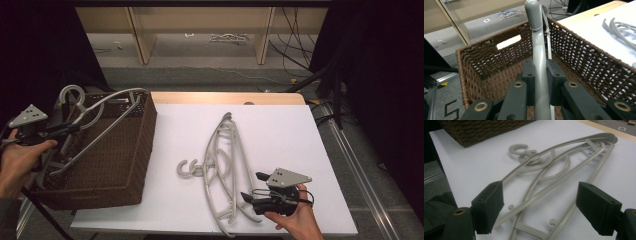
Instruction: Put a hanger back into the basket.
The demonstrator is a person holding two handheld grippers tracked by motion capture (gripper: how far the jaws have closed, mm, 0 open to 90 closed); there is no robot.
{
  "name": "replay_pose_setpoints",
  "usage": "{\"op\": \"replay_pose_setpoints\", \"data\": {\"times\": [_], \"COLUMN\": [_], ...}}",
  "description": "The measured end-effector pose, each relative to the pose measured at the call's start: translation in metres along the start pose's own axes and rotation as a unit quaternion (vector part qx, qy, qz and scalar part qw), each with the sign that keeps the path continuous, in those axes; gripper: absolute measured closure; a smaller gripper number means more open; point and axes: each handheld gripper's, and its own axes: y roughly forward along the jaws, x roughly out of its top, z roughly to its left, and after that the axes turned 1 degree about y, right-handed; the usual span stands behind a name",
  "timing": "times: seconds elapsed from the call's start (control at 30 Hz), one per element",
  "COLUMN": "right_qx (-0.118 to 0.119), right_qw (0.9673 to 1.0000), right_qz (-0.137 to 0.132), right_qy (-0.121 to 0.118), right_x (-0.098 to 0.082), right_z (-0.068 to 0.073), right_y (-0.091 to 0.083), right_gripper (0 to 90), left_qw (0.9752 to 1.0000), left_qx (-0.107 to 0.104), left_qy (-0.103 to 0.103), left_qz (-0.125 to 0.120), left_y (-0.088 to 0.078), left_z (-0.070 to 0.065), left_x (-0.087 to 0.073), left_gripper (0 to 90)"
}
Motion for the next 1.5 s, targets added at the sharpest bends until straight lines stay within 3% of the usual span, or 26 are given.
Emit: {"op": "replay_pose_setpoints", "data": {"times": [0.2,0.33,0.47,0.5,0.57,0.6,0.67,0.73,0.77,0.8,0.87,0.9,0.93,0.97,1.0,1.03,1.07,1.1,1.13,1.17,1.2,1.27,1.33,1.37,1.47,1.5], "right_qx": [-0.003,-0.002,0.000,0.000,-0.003,-0.002,-0.001,-0.002,0.000,-0.001,-0.001,-0.002,-0.002,-0.002,-0.002,-0.003,-0.003,-0.003,-0.003,-0.002,-0.002,-0.001,-0.001,-0.002,-0.003,-0.002], "right_qw": [1.0000,1.0000,1.0000,1.0000,1.0000,1.0000,1.0000,1.0000,1.0000,1.0000,1.0000,1.0000,1.0000,1.0000,1.0000,1.0000,1.0000,1.0000,1.0000,1.0000,1.0000,1.0000,1.0000,1.0000,1.0000,1.0000], "right_qz": [-0.001,0.001,0.001,0.001,0.001,0.002,0.001,0.001,0.002,0.000,0.002,0.002,0.002,0.002,0.002,0.001,0.001,0.001,0.001,0.002,0.002,0.002,0.002,0.002,0.001,0.001], "right_qy": [0.002,0.003,-0.001,0.000,0.002,0.002,0.005,0.002,0.004,0.002,0.004,0.003,0.003,0.004,0.004,0.003,0.003,0.003,0.002,0.004,0.003,0.004,0.004,0.004,0.004,0.004], "right_x": [-0.001,-0.001,0.000,0.000,-0.001,-0.001,-0.001,-0.001,-0.001,-0.001,-0.001,-0.001,-0.001,-0.001,-0.001,-0.001,-0.001,-0.001,-0.001,-0.001,-0.001,-0.001,-0.001,-0.001,-0.001,-0.001], "right_z": [-0.001,-0.001,0.000,0.000,-0.001,-0.001,-0.001,-0.001,0.000,0.000,0.000,0.000,0.000,0.000,0.000,-0.001,-0.001,-0.001,-0.001,0.000,0.000,0.000,0.000,0.000,0.000,0.000], "right_y": [0.000,0.000,0.001,0.001,0.001,0.000,0.000,0.000,0.000,0.000,0.001,0.001,0.001,0.001,0.001,0.001,0.001,0.001,0.001,0.001,0.001,0.001,0.001,0.001,0.001,0.001], "right_gripper": [23.5,23.5,23.7,23.7,23.6,23.6,23.6,23.6,23.7,23.7,23.6,23.6,23.6,23.6,23.6,23.6,23.6,23.6,23.6,23.6,23.6,23.6,23.6,23.6,23.6,23.7], "left_qw": [0.9999,0.9993,0.9970,0.9947,0.9935,0.9949,0.9937,0.9911,0.9908,0.9879,0.9866,0.9861,0.9859,0.9864,0.9867,0.9876,0.9870,0.9883,0.9883,0.9901,0.9909,0.9902,0.9915,0.9902,0.9897,0.9897], "left_qx": [-0.006,-0.007,-0.014,-0.019,-0.024,-0.021,-0.027,-0.034,-0.033,-0.035,-0.029,-0.029,-0.024,-0.022,-0.018,-0.020,-0.015,-0.017,-0.010,-0.012,-0.004,0.012,0.025,0.040,0.049,0.052], "left_qy": [-0.006,-0.003,0.015,0.036,0.039,0.024,0.032,0.042,0.036,0.048,0.023,0.031,0.014,0.018,0.010,0.018,-0.001,0.009,-0.003,0.009,-0.001,-0.001,-0.021,-0.043,-0.073,-0.094], "left_qz": [0.013,0.037,0.074,0.094,0.104,0.096,0.104,0.122,0.126,0.143,0.159,0.161,0.165,0.162,0.161,0.155,0.160,0.151,0.152,0.139,0.134,0.139,0.126,0.126,0.113,0.095], "left_y": [0.001,0.010,0.021,0.023,0.030,0.035,0.040,0.045,0.046,0.045,0.046,0.047,0.048,0.048,0.048,0.048,0.046,0.047,0.046,0.048,0.046,0.041,0.037,0.033,0.027,0.027], "left_z": [0.002,0.001,0.000,0.002,0.001,-0.001,0.000,0.003,0.003,0.005,0.005,0.007,0.006,0.007,0.008,0.012,0.011,0.013,0.013,0.016,0.017,0.020,0.019,0.016,0.011,0.006], "left_x": [-0.010,-0.014,-0.018,-0.018,-0.020,-0.022,-0.024,-0.027,-0.029,-0.031,-0.036,-0.038,-0.041,-0.043,-0.045,-0.045,-0.047,-0.047,-0.048,-0.048,-0.048,-0.047,-0.046,-0.044,-0.040,-0.040], "left_gripper": [79.3,79.2,79.2,79.2,79.1,79.2,79.1,79.0,78.8,78.8,78.5,78.4,78.3,78.4,78.2,78.2,78.1,77.6,77.1,76.2,74.6,69.3,64.9,60.5,48.3,44.6]}}
